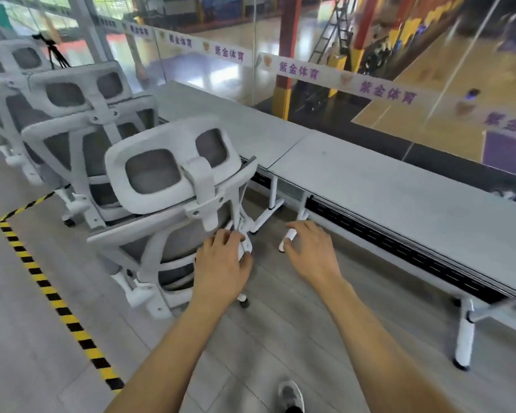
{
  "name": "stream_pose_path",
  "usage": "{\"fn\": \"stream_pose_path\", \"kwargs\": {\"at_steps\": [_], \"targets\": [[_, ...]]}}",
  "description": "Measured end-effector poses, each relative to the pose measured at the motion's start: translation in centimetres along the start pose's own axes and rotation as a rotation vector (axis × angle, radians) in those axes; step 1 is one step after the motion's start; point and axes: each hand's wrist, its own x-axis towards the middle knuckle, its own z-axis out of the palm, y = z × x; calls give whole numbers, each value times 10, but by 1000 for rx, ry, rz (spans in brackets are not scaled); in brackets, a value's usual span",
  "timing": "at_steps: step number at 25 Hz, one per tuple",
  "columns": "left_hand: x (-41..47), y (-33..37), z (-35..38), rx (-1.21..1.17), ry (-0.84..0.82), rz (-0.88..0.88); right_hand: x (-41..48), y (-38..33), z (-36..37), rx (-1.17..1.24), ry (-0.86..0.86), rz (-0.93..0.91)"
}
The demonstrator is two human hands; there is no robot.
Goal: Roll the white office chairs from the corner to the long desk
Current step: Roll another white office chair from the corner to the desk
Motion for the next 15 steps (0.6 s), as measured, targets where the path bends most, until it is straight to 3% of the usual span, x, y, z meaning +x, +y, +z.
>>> {"fn": "stream_pose_path", "kwargs": {"at_steps": [7, 15], "targets": [[-43, 116, 20, -127, -194, 315, -128, 55, -90, -132, 105, 271], [-148, 347, 48, -234, -286, 713, -321, 159, -241, -181, 344, 608]]}}
